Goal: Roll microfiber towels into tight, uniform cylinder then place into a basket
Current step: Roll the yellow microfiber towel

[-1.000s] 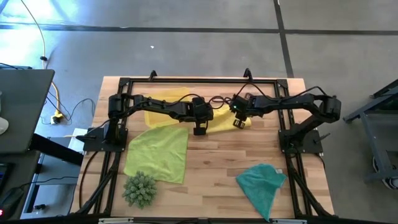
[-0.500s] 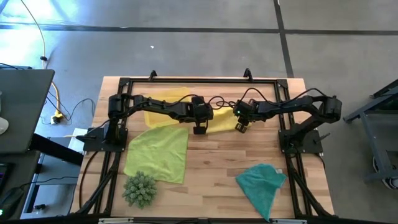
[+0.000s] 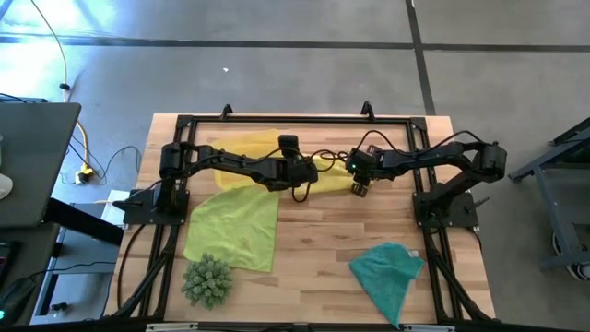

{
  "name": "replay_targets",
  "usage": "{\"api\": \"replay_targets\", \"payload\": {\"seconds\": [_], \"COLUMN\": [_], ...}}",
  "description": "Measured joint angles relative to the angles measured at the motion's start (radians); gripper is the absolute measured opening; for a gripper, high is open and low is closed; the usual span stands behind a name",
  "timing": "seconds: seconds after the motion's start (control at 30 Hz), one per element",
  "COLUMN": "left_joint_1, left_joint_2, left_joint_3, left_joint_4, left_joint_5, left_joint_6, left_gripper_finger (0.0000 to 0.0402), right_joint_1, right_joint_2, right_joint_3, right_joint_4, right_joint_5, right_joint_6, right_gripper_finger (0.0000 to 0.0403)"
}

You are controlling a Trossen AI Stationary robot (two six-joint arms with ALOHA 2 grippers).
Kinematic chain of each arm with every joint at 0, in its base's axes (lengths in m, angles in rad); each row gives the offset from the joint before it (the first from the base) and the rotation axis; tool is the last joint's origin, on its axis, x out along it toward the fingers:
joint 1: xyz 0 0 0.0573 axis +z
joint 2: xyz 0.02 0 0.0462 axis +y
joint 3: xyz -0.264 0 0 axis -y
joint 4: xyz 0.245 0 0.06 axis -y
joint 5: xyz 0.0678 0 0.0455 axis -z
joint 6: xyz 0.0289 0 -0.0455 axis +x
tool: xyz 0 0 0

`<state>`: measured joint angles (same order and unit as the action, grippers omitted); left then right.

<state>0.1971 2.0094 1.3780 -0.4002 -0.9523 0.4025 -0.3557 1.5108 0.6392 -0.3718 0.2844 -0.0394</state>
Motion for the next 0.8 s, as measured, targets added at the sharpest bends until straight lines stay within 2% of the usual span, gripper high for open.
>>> {"api": "replay_targets", "payload": {"seconds": [0.1, 0.33, 0.43, 0.5, 0.67, 0.8], "left_joint_1": [-0.011, -0.022, -0.022, -0.021, -0.008, 0.01], "left_joint_2": [0.0, 0.0, 0.0, 0.002, 0.032, 0.069], "left_joint_3": [0.027, 0.093, 0.095, 0.078, 0.027, 0.011], "left_joint_4": [0.0, -0.102, -0.098, -0.077, 0.001, 0.053], "left_joint_5": [0.044, 0.542, 0.705, 0.735, 0.71, 0.727], "left_joint_6": [-0.019, -0.173, -0.212, -0.233, -0.307, -0.373], "left_gripper_finger": [0.0132, 0.0129, 0.0129, 0.0129, 0.0129, 0.0129], "right_joint_1": [0.0, 0.0, 0.0, 0.0, -0.011, -0.017], "right_joint_2": [0.0, 0.0, 0.001, 0.002, 0.004, -0.005], "right_joint_3": [0.0, 0.0, -0.001, -0.004, -0.005, -0.001], "right_joint_4": [-0.001, -0.005, -0.011, -0.015, -0.007, -0.005], "right_joint_5": [0.0, 0.002, 0.047, 0.101, 0.233, 0.255], "right_joint_6": [-0.021, -0.017, -0.045, -0.058, -0.067, -0.055], "right_gripper_finger": [0.0116, 0.0116, 0.0116, 0.0116, 0.0116, 0.0116]}}
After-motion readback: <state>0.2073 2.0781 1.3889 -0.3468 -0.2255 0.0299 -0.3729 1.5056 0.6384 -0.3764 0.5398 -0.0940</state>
